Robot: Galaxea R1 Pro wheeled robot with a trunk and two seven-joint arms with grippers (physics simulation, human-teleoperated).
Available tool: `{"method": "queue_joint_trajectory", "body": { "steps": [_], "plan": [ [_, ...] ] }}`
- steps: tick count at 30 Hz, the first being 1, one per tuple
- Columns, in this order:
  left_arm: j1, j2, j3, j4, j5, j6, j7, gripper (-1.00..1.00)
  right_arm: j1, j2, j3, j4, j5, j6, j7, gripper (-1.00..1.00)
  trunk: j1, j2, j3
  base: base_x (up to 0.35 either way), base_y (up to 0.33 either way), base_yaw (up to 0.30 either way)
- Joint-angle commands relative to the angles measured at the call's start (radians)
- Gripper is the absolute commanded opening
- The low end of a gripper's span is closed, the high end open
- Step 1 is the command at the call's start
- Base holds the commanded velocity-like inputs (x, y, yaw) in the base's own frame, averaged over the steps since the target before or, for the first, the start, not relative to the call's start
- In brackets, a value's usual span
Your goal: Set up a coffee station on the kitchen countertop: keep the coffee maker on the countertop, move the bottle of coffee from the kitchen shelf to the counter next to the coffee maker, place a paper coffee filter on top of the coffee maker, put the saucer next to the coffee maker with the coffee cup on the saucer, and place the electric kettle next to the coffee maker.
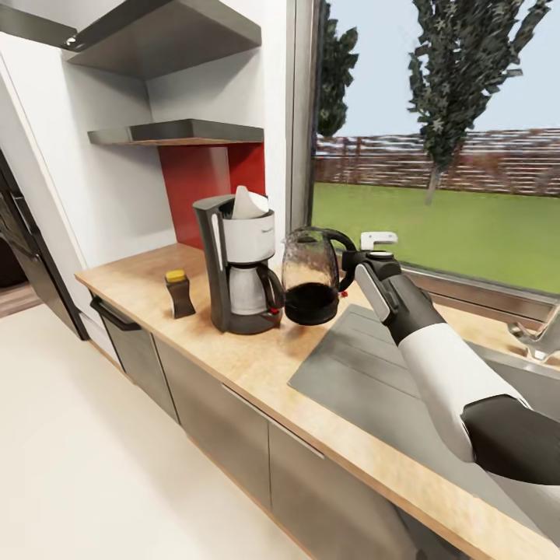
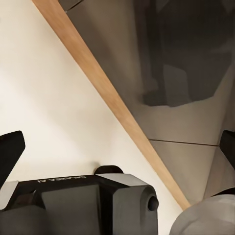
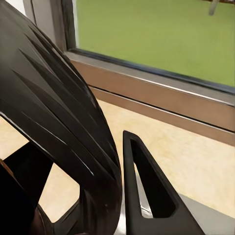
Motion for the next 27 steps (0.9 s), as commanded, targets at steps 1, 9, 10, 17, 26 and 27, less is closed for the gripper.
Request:
{"method": "queue_joint_trajectory", "body": {
  "steps": [1,9,10,17,26,27],
  "plan": [
    [-0.001,0.000,-0.005,0.001,0.002,-0.009,-0.001,1.00,-0.001,-0.001,0.003,-0.001,-0.008,0.002,-0.009,-1.00,0.000,-0.001,-0.001,0.143,-0.023,0.000],
    [0.000,0.000,-0.005,0.001,0.002,-0.009,-0.001,1.00,-0.001,-0.001,0.002,0.001,-0.008,0.002,-0.009,-1.00,0.000,-0.001,-0.001,0.041,-0.006,0.000],
    [0.000,0.000,-0.005,0.001,0.002,-0.009,-0.001,1.00,-0.001,-0.002,0.002,0.001,-0.008,0.002,-0.009,-1.00,0.000,-0.001,-0.001,0.003,-0.001,0.000],
    [-0.001,0.000,-0.005,0.001,0.002,-0.009,-0.001,1.00,-0.001,-0.004,0.002,0.001,-0.008,0.002,-0.009,-1.00,0.000,-0.001,-0.001,0.046,-0.035,0.000],
    [-0.001,0.000,-0.005,0.001,0.002,-0.009,0.000,1.00,-0.001,-0.005,0.002,0.002,-0.008,0.001,-0.009,-1.00,0.000,-0.001,-0.001,0.014,-0.012,0.000],
    [0.000,0.000,-0.005,0.001,0.002,-0.009,0.000,1.00,-0.001,-0.005,0.002,0.002,-0.008,0.002,-0.009,-1.00,0.000,-0.001,-0.001,0.069,-0.063,0.000]
  ]
}}
